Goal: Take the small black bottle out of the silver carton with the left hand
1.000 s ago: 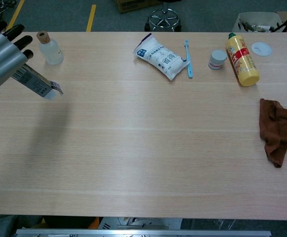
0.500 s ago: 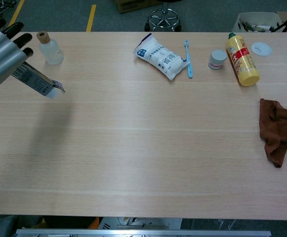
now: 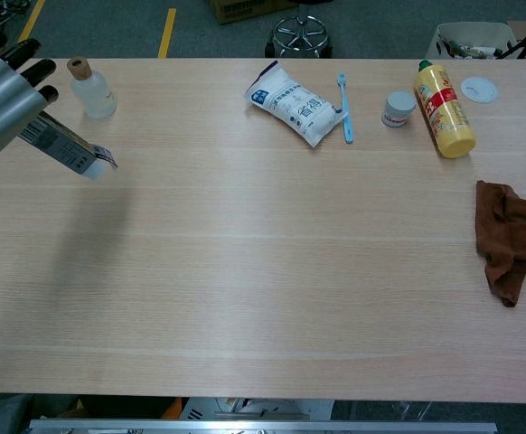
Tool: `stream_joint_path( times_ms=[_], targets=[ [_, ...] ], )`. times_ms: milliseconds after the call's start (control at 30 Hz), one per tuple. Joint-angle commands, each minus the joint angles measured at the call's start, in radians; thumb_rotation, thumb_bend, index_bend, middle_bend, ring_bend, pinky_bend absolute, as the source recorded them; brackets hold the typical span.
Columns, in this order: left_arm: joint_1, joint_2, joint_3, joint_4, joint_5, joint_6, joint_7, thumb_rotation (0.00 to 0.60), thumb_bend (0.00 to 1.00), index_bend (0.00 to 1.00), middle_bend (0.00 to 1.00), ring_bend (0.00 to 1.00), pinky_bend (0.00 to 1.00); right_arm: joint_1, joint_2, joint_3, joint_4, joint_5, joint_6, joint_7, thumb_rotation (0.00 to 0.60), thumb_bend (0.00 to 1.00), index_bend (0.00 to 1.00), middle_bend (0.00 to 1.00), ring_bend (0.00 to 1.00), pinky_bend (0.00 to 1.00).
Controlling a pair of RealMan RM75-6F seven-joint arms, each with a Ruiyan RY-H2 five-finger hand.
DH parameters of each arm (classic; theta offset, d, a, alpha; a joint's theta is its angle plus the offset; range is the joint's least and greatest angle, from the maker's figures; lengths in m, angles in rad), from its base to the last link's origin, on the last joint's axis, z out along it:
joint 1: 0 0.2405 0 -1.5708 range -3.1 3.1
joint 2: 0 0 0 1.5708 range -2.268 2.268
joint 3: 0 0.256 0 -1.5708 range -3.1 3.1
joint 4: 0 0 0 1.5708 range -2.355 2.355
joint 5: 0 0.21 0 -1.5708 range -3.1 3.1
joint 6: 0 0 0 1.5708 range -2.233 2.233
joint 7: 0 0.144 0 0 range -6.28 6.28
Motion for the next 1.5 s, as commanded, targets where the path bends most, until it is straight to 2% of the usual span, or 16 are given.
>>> stream_joint_path(
  times_ms=[33,467,667,1500],
  targets=[
    [0.002,-0.001,-0.002,0.002,0.000,0.001,-0.001,0.600,0.16,0.61,0.27,0.19,0.32,0.000,0.000,0.000,0.001,0.000,0.001,0.001,0.600,0.23,0.33,0.24,0.17,0.24],
    [0.009,-0.007,-0.007,0.012,0.003,-0.001,-0.012,0.600,0.15,0.61,0.27,0.19,0.32,-0.002,-0.001,0.000,0.003,0.003,-0.001,0.002,0.600,0.23,0.33,0.24,0.17,0.24],
    [0.011,-0.009,-0.010,0.013,0.004,-0.001,-0.016,0.600,0.11,0.61,0.28,0.19,0.32,-0.003,-0.002,0.000,0.004,0.002,0.001,0.003,0.600,0.23,0.33,0.24,0.17,0.24],
    [0.026,-0.023,-0.017,0.036,0.005,0.008,-0.039,0.600,0.11,0.61,0.28,0.19,0.32,-0.005,-0.003,0.000,0.009,0.003,0.001,0.008,0.600,0.23,0.33,0.24,0.17,0.24]
  ],
)
